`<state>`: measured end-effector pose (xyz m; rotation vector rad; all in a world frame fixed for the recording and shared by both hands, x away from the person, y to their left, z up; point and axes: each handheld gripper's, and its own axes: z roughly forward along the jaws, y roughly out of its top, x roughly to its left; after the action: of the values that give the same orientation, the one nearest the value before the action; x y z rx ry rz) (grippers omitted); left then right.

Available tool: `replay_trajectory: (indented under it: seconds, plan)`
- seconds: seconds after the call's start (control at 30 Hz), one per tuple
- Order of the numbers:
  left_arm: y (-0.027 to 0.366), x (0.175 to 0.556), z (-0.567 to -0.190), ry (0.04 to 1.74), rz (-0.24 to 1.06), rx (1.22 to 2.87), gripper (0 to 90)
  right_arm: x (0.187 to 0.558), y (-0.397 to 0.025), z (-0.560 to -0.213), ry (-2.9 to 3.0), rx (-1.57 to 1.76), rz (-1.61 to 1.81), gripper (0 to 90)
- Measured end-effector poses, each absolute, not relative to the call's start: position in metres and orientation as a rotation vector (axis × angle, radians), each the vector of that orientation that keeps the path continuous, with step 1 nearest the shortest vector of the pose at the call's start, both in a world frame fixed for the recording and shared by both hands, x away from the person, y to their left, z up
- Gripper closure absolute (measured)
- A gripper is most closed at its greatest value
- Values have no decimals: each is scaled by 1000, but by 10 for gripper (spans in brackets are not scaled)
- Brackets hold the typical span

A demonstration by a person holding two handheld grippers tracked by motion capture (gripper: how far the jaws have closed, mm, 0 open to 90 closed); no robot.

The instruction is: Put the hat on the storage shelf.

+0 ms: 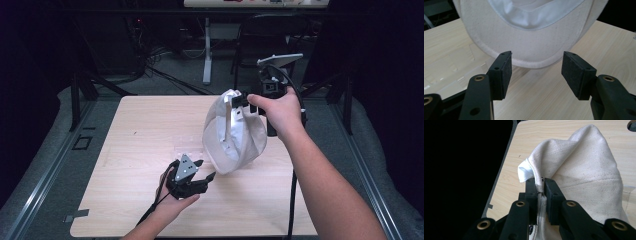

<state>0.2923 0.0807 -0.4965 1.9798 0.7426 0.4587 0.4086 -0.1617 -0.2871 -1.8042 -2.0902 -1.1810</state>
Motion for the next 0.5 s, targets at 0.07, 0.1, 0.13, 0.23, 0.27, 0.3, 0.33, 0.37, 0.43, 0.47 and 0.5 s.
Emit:
replay_trajectory:
  seconds: [0.07,0.1,0.13,0.23,0.27,0.3,0.33,0.37,0.43,0.47,0.5]
  plan:
    - [75,292,-494,731,451,1985,415,411,-158,-287,-2090,-1804,-1185,818]
    - [73,293,-494,730,451,1982,414,411,-158,-287,-2089,-1801,-1187,818]
    - [73,293,-494,730,451,1982,410,411,-158,-287,-2089,-1801,-1187,818]
    - [63,293,-493,713,433,1993,396,413,-156,-285,-2069,-1793,-1213,818]
    - [63,293,-493,713,433,1993,388,413,-156,-285,-2069,-1793,-1213,818]
    - [60,292,-492,706,439,1997,385,414,-157,-284,-2064,-1791,-1217,818]
    - [57,291,-492,701,449,2000,385,414,-156,-284,-2049,-1796,-1226,818]
    - [52,290,-491,696,470,2007,382,415,-156,-283,-2055,-1798,-1223,818]
    - [48,290,-491,697,485,2011,382,416,-156,-283,-2056,-1800,-1220,818]
    - [45,291,-492,702,491,2012,383,416,-156,-283,-2053,-1806,-1220,818]
    - [42,292,-492,713,504,2018,392,416,-156,-282,-2048,-1807,-1227,817]
